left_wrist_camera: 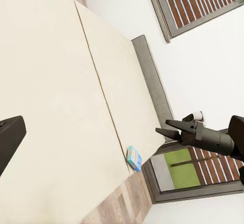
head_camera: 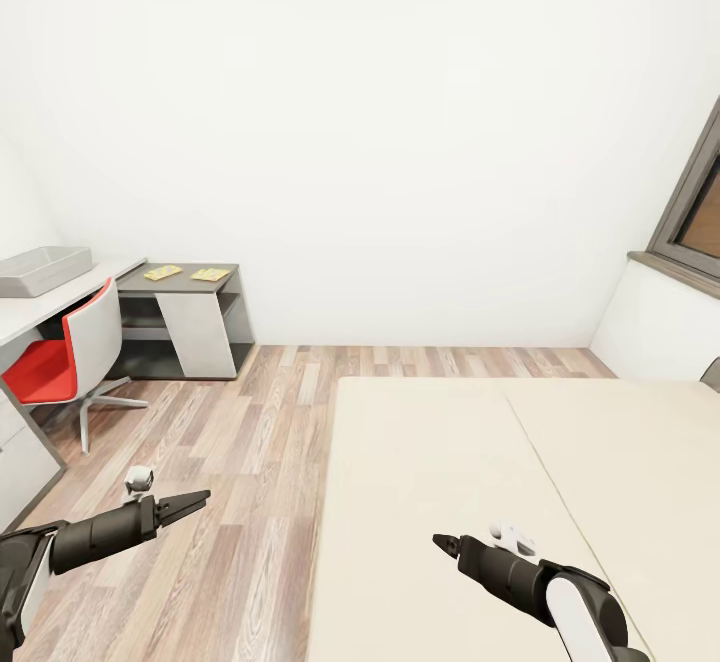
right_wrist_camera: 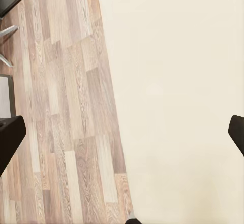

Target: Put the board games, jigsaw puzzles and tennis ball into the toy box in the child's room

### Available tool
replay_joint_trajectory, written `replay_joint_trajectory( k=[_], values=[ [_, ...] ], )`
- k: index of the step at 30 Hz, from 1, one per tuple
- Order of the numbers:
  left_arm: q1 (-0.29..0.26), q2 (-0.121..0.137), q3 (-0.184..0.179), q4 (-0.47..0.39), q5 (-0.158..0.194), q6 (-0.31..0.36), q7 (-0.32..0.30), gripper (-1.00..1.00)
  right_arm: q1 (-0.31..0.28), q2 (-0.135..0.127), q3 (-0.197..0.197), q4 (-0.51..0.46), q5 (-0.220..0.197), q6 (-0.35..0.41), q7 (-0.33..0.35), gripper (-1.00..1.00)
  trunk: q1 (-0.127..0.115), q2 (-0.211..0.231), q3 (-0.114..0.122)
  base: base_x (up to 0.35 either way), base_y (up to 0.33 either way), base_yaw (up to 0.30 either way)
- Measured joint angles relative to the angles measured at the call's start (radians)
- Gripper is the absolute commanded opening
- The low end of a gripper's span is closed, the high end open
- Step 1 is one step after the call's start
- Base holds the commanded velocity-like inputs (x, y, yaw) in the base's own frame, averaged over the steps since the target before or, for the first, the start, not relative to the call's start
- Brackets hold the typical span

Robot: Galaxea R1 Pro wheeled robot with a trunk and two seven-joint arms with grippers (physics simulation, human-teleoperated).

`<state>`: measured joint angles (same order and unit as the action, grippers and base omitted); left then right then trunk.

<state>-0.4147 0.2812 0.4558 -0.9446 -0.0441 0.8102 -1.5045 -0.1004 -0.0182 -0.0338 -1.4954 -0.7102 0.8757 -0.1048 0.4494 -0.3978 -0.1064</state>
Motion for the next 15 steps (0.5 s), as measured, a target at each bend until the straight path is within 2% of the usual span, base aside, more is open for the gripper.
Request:
replay_joint_trajectory(
  k=[15],
  values=[
    [0.0, 0.0, 0.0, 0.0, 0.0, 0.0, 0.0, 1.0, 0.0, 0.0, 0.0, 0.0, 0.0, 0.0, 0.0, 1.0, 0.0, 0.0, 0.0, -0.021, -0.01, 0.0]
  ],
)
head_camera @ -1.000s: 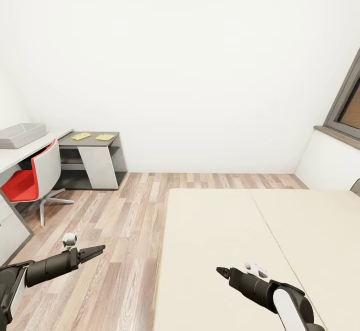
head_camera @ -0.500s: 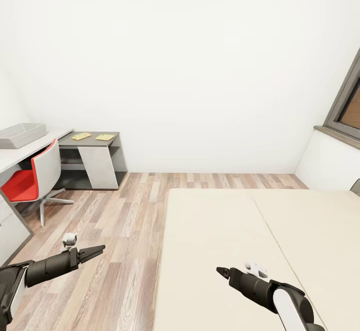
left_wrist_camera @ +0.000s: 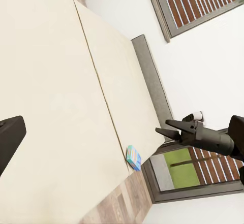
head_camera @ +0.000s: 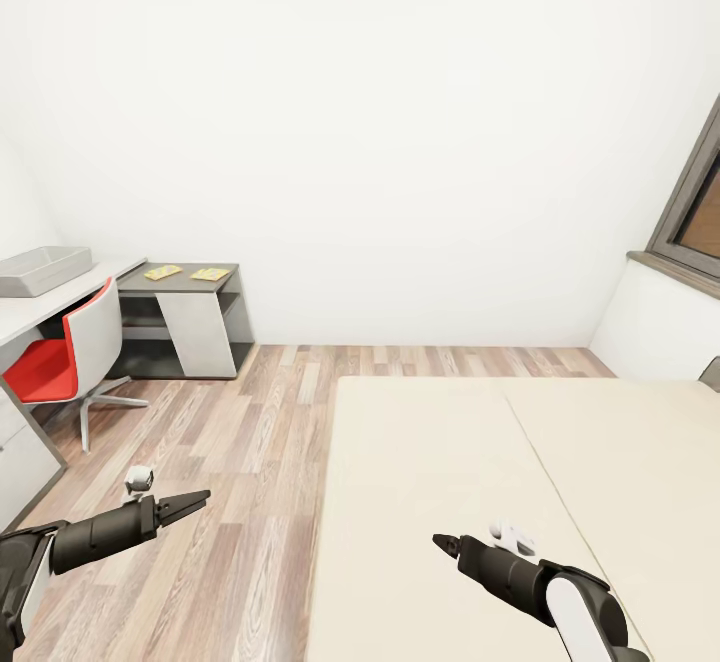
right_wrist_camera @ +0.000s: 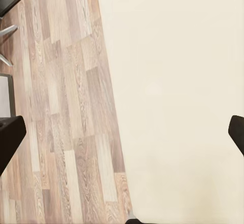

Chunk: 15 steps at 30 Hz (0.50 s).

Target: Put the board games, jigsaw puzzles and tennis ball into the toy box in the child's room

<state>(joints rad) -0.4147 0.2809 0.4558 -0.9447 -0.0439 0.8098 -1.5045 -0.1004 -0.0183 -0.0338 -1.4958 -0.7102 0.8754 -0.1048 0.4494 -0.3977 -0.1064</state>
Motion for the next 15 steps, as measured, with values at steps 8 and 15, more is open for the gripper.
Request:
replay_joint_trajectory(
  k=[8, 15],
  values=[
    [0.0, 0.0, 0.0, 0.0, 0.0, 0.0, 0.001, 1.0, 0.0, 0.0, 0.0, 0.0, 0.0, 0.0, 0.0, 1.0, 0.0, 0.0, 0.0, -0.001, 0.0, 0.0],
    [0.0, 0.0, 0.0, 0.0, 0.0, 0.0, 0.002, 1.0, 0.0, 0.0, 0.0, 0.0, 0.0, 0.0, 0.001, 1.0, 0.0, 0.0, 0.0, 0.0, 0.0, 0.0]
  ],
)
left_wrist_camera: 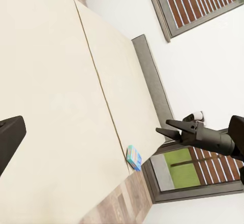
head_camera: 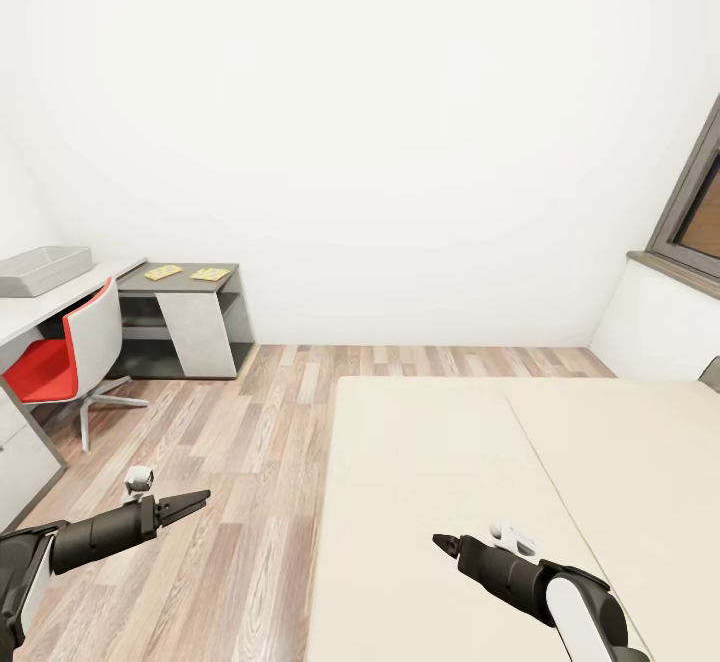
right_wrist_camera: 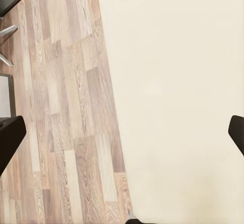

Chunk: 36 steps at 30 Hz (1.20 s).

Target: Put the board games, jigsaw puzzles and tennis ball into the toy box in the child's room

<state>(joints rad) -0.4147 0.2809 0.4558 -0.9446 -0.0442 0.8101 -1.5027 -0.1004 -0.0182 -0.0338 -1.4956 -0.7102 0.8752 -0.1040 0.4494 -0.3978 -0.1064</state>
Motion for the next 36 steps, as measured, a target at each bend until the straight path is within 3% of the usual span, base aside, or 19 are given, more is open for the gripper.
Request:
replay_joint_trajectory(
  k=[10, 36],
  values=[
    [0.0, 0.0, 0.0, 0.0, 0.0, 0.0, 0.002, 1.0, 0.0, 0.0, 0.0, 0.0, 0.0, 0.0, 0.0, 1.0, 0.0, 0.0, 0.0, 0.0, -0.049, 0.0],
    [0.0, 0.0, -0.001, 0.0, 0.0, 0.0, 0.001, 1.0, 0.0, 0.001, 0.0, 0.0, 0.0, 0.0, -0.001, 1.0, 0.0, 0.0, 0.0, 0.0, -0.17, 0.0]
  ],
)
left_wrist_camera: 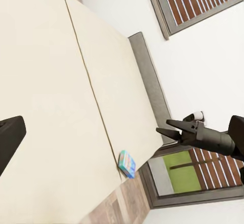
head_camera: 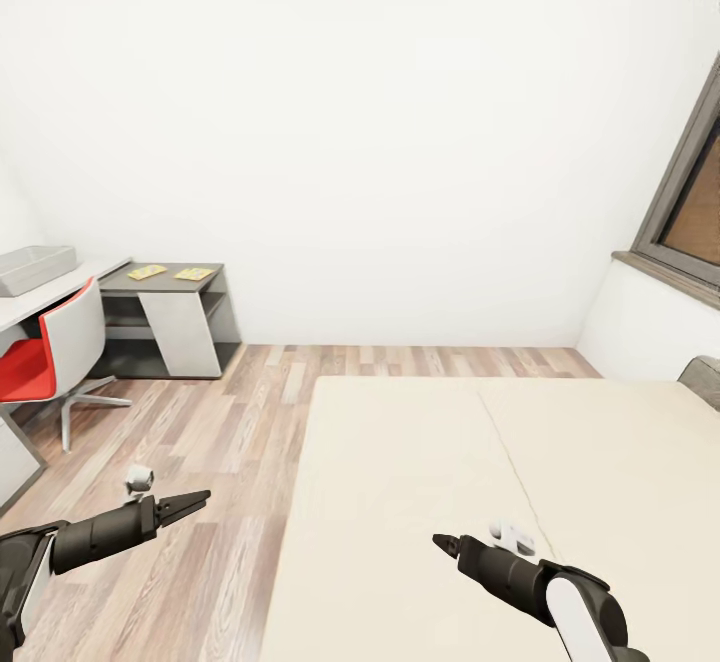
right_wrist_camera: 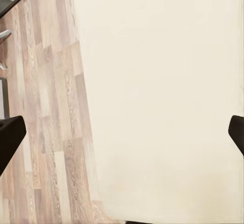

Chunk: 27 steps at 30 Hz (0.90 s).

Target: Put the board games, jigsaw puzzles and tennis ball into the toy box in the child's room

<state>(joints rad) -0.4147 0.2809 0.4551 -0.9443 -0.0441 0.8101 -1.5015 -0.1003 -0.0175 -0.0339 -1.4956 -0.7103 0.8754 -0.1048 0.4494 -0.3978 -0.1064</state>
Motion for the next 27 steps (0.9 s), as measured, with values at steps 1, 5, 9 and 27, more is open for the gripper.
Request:
replay_joint_trajectory(
  k=[1, 5, 9, 27],
  values=[
    [0.0, 0.0, 0.0, 0.0, 0.0, 0.0, 0.0, 1.0, 0.0, 0.0, 0.0, 0.0, 0.0, 0.0, 0.0, 1.0, 0.0, 0.0, 0.0, 0.0, -0.177, 0.0],
    [0.0, 0.0, 0.0, 0.0, 0.0, 0.0, 0.0, 1.0, 0.0, 0.0, 0.0, 0.0, 0.0, 0.0, 0.0, 1.0, 0.0, 0.0, 0.0, 0.0, -0.171, 0.0],
    [0.0, 0.0, 0.0, 0.0, 0.0, 0.0, 0.001, 1.0, 0.0, 0.001, 0.0, 0.0, 0.0, 0.0, 0.0, 1.0, 0.0, 0.0, 0.0, 0.0, -0.15, 0.0],
    [0.0, 0.0, 0.001, 0.0, 0.0, 0.0, 0.0, 1.0, 0.0, 0.0, 0.0, 0.0, 0.0, 0.0, 0.0, 1.0, 0.0, 0.0, 0.0, 0.0, -0.134, 0.0]
  ],
)
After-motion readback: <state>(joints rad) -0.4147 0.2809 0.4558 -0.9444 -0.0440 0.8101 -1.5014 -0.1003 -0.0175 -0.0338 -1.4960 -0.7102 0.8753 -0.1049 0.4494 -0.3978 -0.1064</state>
